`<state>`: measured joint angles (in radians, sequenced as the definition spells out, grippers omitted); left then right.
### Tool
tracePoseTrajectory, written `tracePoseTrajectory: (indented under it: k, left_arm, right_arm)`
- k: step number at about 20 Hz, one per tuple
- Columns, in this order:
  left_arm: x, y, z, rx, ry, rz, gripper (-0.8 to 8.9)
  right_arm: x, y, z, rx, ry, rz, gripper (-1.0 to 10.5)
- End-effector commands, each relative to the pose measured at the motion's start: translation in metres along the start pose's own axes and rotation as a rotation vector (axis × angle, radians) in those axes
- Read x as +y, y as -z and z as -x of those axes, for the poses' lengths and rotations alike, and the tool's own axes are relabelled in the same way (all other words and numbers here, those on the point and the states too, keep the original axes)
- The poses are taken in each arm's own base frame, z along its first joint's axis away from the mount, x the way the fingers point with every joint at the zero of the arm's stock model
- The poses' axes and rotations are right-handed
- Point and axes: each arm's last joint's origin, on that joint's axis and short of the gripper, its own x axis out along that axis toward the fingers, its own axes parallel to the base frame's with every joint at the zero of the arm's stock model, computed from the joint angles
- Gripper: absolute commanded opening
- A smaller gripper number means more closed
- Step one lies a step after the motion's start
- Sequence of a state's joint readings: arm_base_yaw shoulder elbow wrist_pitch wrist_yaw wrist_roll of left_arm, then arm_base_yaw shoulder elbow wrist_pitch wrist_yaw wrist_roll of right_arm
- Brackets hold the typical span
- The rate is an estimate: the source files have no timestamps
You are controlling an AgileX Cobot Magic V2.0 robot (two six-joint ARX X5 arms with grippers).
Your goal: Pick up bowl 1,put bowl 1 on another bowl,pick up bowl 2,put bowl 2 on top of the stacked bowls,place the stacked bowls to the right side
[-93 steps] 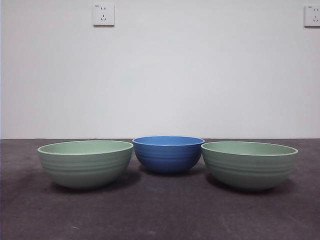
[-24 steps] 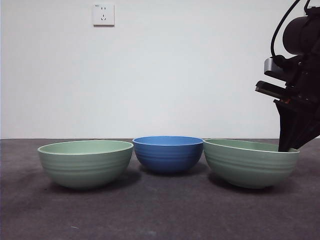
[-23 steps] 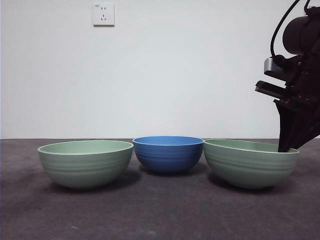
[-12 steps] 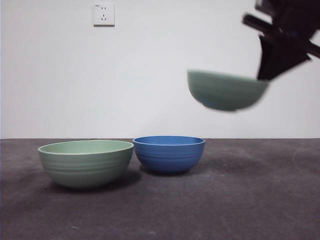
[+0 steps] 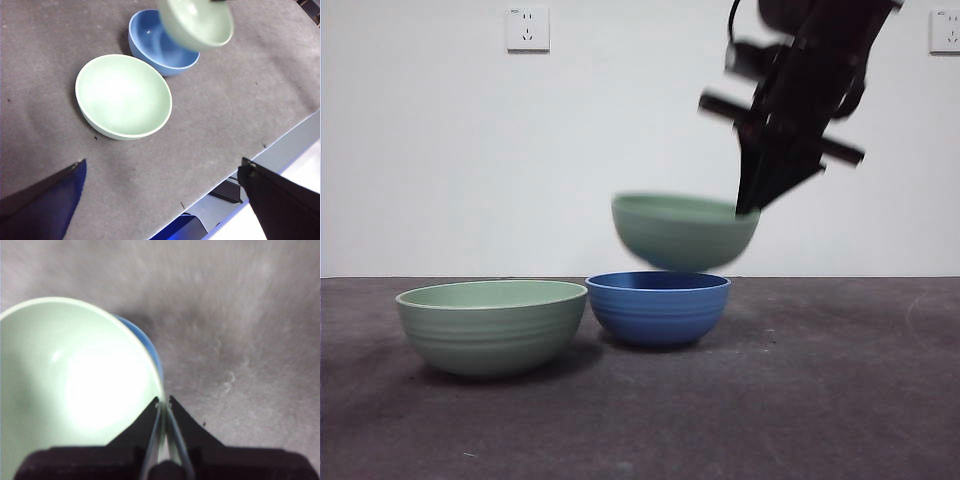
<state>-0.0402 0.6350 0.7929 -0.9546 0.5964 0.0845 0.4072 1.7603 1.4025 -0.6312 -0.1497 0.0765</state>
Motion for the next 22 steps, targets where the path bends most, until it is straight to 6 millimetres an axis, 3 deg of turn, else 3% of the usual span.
tracePoseTrajectory:
  k: [1, 4, 9, 10, 13, 15, 18, 22]
  left_arm:
    - [0.000, 0.000, 0.000, 0.002, -0.006, 0.007, 6.10]
    - [0.000, 0.001, 0.000, 0.010, -0.022, 0.011, 6.10]
    - [0.001, 0.000, -0.001, 0.013, -0.023, 0.012, 6.10]
    - [0.003, -0.001, -0.003, 0.019, -0.023, 0.017, 6.10]
    - [0.009, -0.007, -0.011, 0.038, -0.025, 0.029, 6.10]
    - [0.014, -0.013, -0.020, 0.044, -0.023, 0.027, 6.10]
    - [0.025, -0.024, -0.040, 0.070, -0.039, 0.026, 6.10]
    - [0.041, -0.036, -0.079, 0.127, -0.098, 0.033, 6.10]
  right_arm:
    - [0.005, 0.001, -0.021, 0.021, 0.001, 0.004, -0.2]
    - [0.012, 0.005, -0.038, 0.050, 0.009, 0.023, -0.2]
    - [0.020, 0.005, -0.045, 0.043, 0.024, 0.055, -0.2]
    - [0.020, 0.005, -0.045, 0.043, 0.023, 0.055, 0.3]
    - [0.021, 0.005, -0.045, 0.044, 0.015, 0.052, 3.0]
    - [0.023, 0.006, -0.045, 0.044, 0.011, 0.058, 3.2]
    - [0.028, 0.001, -0.034, 0.013, 0.001, 0.066, 3.2]
    - [0.034, -0.004, 0.022, -0.079, -0.005, 0.075, 3.2]
